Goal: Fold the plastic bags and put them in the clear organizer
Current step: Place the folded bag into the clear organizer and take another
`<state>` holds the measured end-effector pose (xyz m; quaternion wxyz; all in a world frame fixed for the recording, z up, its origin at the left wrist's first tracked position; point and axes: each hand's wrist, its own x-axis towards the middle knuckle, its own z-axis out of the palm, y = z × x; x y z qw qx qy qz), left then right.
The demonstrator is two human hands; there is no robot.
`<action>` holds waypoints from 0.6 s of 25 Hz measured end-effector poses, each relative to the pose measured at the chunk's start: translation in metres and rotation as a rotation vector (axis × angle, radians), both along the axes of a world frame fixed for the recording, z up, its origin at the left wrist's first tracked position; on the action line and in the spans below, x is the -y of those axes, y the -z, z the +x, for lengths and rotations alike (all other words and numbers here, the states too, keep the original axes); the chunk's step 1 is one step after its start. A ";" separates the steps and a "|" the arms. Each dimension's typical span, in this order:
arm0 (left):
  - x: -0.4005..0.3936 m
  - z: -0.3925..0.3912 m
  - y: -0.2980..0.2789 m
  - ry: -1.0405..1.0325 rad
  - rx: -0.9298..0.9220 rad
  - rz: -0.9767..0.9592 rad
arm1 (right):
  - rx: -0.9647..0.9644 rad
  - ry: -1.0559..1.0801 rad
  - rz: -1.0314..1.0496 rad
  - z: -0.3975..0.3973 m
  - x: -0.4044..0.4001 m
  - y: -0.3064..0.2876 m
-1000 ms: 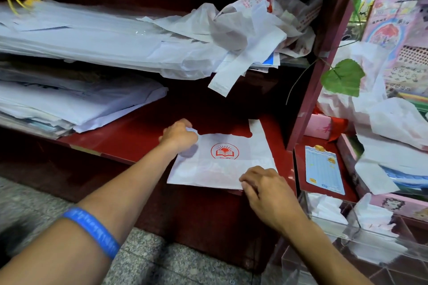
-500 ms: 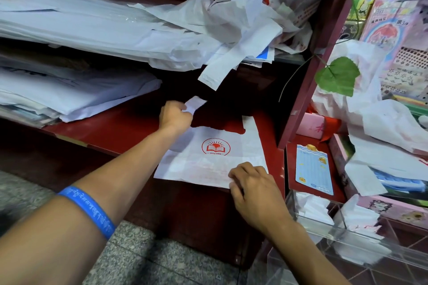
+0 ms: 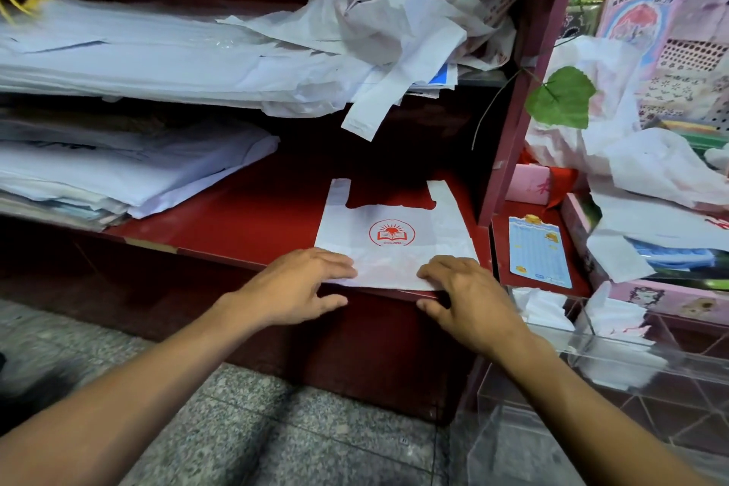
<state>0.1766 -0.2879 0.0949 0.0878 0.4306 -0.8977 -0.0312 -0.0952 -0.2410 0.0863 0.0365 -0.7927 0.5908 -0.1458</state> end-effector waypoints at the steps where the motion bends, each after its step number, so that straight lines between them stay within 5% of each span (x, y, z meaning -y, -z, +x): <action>1: -0.004 0.005 0.006 -0.015 0.008 -0.075 | -0.010 -0.002 -0.009 -0.001 -0.002 0.000; 9: -0.020 0.023 0.023 -0.098 -0.227 -0.325 | -0.199 0.059 0.076 0.002 -0.004 0.003; 15: -0.012 0.025 0.033 -0.165 -0.273 -0.089 | -0.145 0.005 0.009 -0.004 -0.003 -0.001</action>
